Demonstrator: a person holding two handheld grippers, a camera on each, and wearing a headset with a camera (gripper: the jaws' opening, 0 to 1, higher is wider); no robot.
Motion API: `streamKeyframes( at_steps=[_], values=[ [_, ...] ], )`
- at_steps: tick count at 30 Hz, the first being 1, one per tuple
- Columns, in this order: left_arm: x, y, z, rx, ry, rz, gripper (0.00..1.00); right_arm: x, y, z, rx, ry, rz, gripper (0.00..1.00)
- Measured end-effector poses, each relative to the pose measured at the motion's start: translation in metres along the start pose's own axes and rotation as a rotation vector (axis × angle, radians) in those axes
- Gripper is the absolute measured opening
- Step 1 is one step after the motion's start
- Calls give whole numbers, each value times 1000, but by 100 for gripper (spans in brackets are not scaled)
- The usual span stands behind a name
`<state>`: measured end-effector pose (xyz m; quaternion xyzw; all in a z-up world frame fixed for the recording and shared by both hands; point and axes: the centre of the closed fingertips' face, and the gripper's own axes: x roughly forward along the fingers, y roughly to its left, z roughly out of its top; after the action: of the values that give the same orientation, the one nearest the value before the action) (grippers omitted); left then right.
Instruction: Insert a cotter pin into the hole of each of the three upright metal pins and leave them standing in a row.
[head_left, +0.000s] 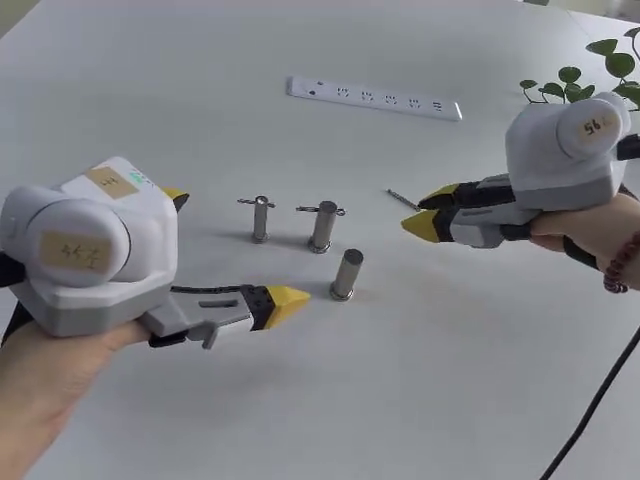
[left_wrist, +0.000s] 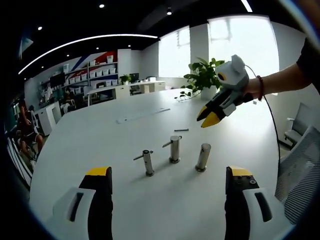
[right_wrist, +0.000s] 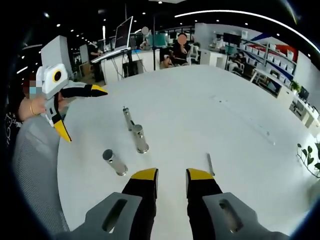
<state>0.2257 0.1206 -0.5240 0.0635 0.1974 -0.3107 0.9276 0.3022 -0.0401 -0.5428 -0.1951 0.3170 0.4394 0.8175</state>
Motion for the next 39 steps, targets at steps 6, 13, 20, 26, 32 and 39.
streamKeyframes(
  at_steps=[6, 13, 20, 26, 32, 39],
  values=[
    [0, 0, -2, -1, 6, -4, 93, 6, -22, -4, -21, 54, -34, 12],
    [2, -2, -5, -5, 16, -13, 93, 19, -37, -11, -4, 102, -59, 10],
    [2, 0, -6, -11, 21, -10, 92, 30, -52, -19, 27, 137, -80, 8],
    [2, 1, -7, -13, 23, -8, 91, 38, -62, -25, 81, 141, -93, 6],
    [2, 1, -8, -15, 26, -9, 89, 46, -68, -33, 69, 168, -105, 4],
    [3, 1, -9, -13, 29, -13, 89, 50, -69, -35, 72, 172, -100, 3]
  ],
)
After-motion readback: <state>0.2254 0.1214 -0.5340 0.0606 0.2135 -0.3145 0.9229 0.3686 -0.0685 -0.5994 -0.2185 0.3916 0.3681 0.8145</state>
